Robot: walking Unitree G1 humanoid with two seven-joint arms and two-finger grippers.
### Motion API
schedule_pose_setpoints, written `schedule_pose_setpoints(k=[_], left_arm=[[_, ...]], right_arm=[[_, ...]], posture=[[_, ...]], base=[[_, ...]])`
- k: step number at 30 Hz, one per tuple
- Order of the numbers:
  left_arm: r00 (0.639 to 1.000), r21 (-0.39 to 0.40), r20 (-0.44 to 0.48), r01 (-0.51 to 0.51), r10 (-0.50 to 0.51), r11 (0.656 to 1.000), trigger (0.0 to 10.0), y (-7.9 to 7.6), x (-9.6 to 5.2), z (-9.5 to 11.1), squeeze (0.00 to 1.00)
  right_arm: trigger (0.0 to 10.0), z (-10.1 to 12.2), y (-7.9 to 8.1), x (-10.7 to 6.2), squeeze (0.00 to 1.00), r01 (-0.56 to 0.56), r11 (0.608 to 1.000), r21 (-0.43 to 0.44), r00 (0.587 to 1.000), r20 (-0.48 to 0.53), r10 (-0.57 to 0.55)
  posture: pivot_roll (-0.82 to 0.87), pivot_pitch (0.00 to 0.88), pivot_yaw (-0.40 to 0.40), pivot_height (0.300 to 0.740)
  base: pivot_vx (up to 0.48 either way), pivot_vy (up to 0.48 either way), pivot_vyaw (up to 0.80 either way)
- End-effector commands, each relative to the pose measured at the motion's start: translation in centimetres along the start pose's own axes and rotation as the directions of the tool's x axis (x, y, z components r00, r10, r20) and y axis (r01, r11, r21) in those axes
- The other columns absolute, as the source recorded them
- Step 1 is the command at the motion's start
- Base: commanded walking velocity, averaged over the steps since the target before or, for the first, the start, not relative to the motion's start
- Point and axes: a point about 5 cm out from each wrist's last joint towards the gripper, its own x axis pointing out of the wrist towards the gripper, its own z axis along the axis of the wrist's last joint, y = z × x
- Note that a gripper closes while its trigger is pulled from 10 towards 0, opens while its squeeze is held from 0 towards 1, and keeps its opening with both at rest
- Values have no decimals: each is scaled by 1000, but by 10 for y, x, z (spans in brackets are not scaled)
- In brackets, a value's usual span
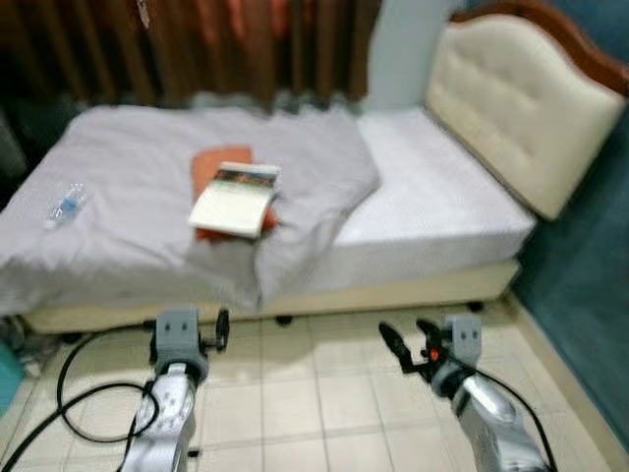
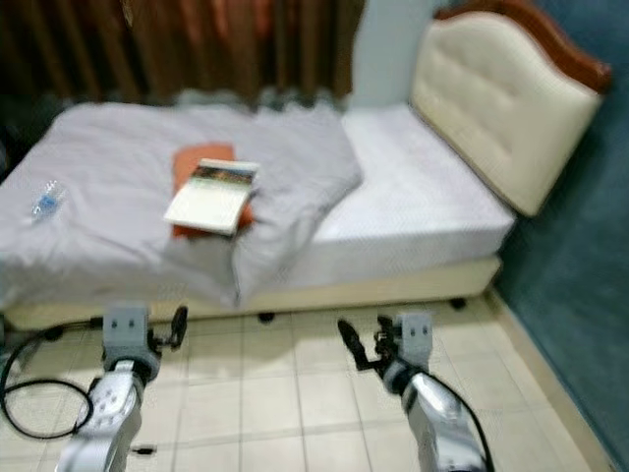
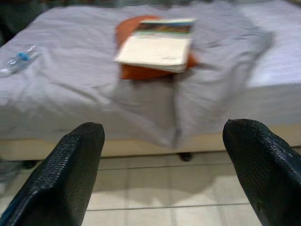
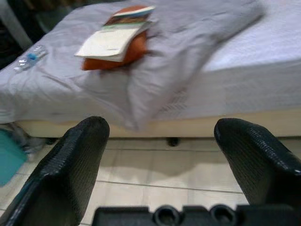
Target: Clean up the room
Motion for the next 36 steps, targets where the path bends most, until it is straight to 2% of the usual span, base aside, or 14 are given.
schedule_pose_setpoints(k=[1, 3, 4, 6, 10, 15, 20, 22, 28, 36], left_arm=[[1000, -9, 12, 21, -21, 1000, 10000, -3, 1, 3, 0], [998, -15, 20, 55, -55, 998, 10000, -6, -2, 4, 0], [997, -23, 30, 73, -72, 997, 10000, -8, -4, 5, 0], [996, -29, 38, 84, -83, 996, 10000, -8, -7, 5, 0], [992, -59, 54, 121, -118, 991, 10000, -3, -26, 2, 0], [993, -48, 46, 107, -105, 993, 10000, 4, -24, -1, 0], [991, -70, 102, 92, -84, 993, 10000, 10, -23, 10, 0], [991, -78, 109, 86, -77, 993, 10000, 12, -25, 11, 0], [992, -74, 96, 93, -86, 993, 10000, 9, -23, 9, 0], [992, -66, 88, 101, -95, 993, 10000, 6, -22, 7, 0]], right_arm=[[10000, 3, -1, -1, 0, 12, 1000, -10, 1000, 12, -12], [10000, 4, -11, -8, 0, 91, 996, 8, 995, 29, -91], [10000, 5, -15, -12, 0, 122, 992, -16, 992, 40, -121], [10000, 6, -16, -15, 0, 141, 989, -38, 989, 49, -139], [10000, 11, -13, -26, 0, 147, 987, -62, 986, 89, -141], [10000, 9, -11, -28, 0, 140, 988, -70, 987, 89, -133], [10000, 20, -9, -30, 0, 169, 982, -86, 973, 173, -152], [10000, 21, -9, -31, 0, 171, 982, -83, 972, 176, -154], [10000, 16, -6, -27, 0, 148, 986, -70, 981, 139, -138], [10000, 18, -2, -22, 0, 129, 989, -73, 984, 132, -119]], posture=[[36, 0, -30, 740], [37, 0, -28, 740], [37, 0, -28, 740], [36, 0, -25, 740], [27, 0, -19, 740], [27, 0, -16, 740], [29, 0, -14, 740], [29, 0, -14, 740], [37, 0, -17, 740], [39, 0, -19, 740]], base=[[435, 0, 0], [437, 0, 0], [439, 0, 0], [439, 0, 0], [444, 0, 0], [445, 0, 0], [446, 0, 0], [446, 0, 0], [443, 0, 0], [413, 244, 0]])
